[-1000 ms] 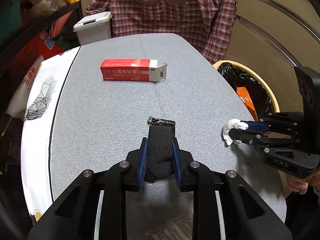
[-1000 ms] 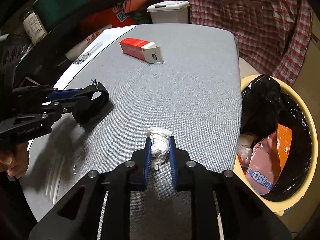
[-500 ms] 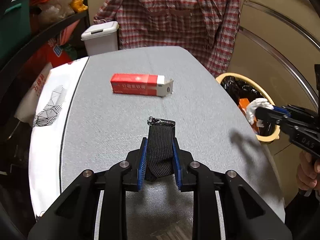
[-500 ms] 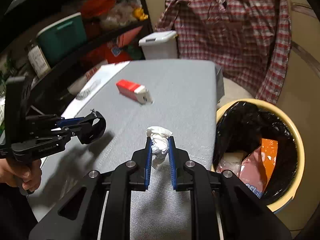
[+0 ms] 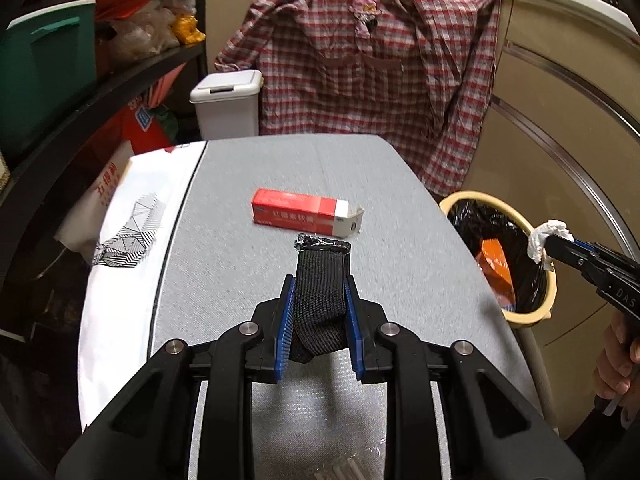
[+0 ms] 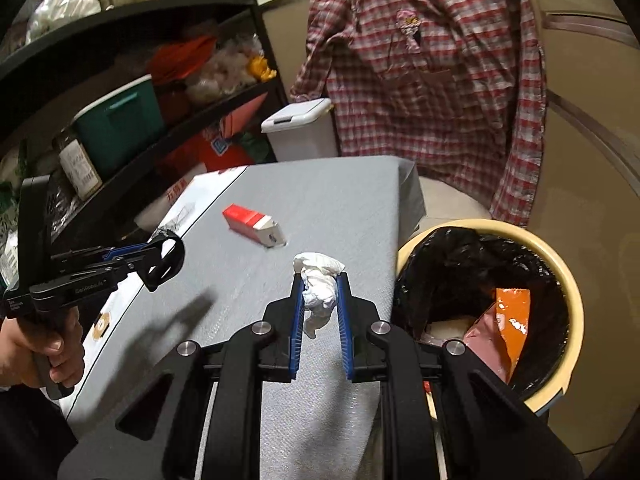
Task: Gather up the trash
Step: 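Carry strap and tissue over the bin and open both grippers to drop them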
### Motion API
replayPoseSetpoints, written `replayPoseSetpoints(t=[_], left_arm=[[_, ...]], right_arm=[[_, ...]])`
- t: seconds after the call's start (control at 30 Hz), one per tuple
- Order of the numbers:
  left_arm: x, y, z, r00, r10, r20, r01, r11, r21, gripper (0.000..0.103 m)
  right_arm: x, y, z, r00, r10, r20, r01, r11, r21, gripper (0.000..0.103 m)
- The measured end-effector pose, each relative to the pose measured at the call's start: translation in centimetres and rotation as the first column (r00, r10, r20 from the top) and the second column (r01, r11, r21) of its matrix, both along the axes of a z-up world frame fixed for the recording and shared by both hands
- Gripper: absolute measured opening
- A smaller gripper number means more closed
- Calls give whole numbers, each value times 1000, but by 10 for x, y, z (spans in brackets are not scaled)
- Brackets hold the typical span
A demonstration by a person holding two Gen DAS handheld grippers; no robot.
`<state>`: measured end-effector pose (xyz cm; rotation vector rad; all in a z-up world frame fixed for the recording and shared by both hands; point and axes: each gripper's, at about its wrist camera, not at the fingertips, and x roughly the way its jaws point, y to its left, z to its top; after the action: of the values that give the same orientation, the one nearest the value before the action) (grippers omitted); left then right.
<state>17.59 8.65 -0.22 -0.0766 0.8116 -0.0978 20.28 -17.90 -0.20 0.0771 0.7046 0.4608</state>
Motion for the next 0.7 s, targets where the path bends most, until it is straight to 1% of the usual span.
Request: replayPoseSetpoints(t=[0.2, 0.5, 0.6, 0.7], left_arm=[[-1, 3, 8, 999, 22, 23, -22, 1000, -8, 23], [-5, -4, 18, 998, 17, 59, -18, 1000, 21, 23], [-8, -10, 25, 997, 12, 78, -15, 999, 36, 23], [-7, -17, 32, 997, 18, 79, -19, 1000, 10, 23]], right_arm=[[0, -17, 9, 998, -53, 25, 53, 998, 19, 16], [-1, -32, 22, 987, -134, 89, 140, 989, -58, 16], [0, -38, 26, 983, -151, 102, 158, 986, -60, 16], [2, -44, 32, 979, -168, 116, 175, 983, -59, 16]])
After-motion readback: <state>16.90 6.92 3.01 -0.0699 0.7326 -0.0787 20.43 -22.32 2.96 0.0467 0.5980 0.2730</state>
